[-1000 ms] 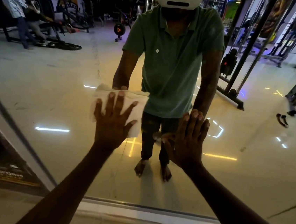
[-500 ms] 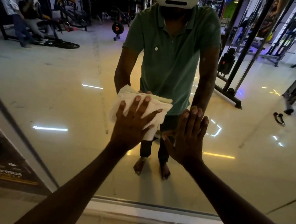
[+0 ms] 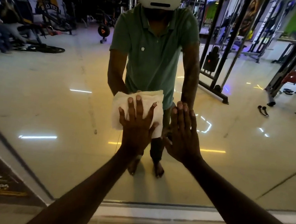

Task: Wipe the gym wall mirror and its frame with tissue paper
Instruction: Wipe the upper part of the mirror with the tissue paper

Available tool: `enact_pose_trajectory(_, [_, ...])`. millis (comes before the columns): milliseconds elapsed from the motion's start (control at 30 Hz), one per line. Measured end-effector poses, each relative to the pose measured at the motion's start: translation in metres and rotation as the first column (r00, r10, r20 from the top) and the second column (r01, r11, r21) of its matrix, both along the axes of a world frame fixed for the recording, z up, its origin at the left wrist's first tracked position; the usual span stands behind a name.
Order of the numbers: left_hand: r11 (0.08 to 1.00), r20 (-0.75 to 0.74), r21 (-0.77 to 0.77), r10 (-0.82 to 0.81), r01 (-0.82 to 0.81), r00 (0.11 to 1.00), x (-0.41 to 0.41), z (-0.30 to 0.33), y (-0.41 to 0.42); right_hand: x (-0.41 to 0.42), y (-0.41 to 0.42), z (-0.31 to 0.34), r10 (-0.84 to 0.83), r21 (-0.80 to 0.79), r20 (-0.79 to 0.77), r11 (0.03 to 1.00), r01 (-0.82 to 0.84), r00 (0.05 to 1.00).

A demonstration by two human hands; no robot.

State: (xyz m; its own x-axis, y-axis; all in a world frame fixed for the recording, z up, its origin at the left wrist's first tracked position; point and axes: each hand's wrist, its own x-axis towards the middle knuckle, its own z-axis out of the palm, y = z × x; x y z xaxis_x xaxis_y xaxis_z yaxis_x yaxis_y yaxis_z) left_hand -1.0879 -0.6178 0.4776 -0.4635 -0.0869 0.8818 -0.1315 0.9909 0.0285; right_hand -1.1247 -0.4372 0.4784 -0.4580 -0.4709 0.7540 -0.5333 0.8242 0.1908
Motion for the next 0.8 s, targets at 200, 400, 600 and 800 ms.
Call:
enact_pose_trajectory(200, [0.994, -0.02, 0.099, 0.038, -0.036, 0.999, 0.037, -0.027, -0.067, 0.006, 0.036, -0.022, -0.087, -0.058, 0.062, 0.994, 0.091, 0.994])
enact_pose_trajectory(400, [0.93, -0.005, 0.358, 0.092, -0.084, 0.996, 0.007, -0.056, 0.035, 0.0, 0.033, -0.076, -0.012, -0.05, 0.129, 0.999, 0.018, 0.992])
enact_pose_trajectory(600, [0.96, 0.058, -0.249, -0.118, 0.129, 0.991, -0.01, -0.076, 0.018, -0.014, 0.037, -0.085, 0.022, -0.081, 0.075, 0.997, -0.016, 0.997])
enact_pose_trajectory(800, [0.961, -0.004, 0.246, 0.134, -0.129, 0.991, 0.028, -0.088, -0.036, -0.019, 0.034, -0.091, 0.067, -0.094, 0.101, 0.994, -0.058, 0.993])
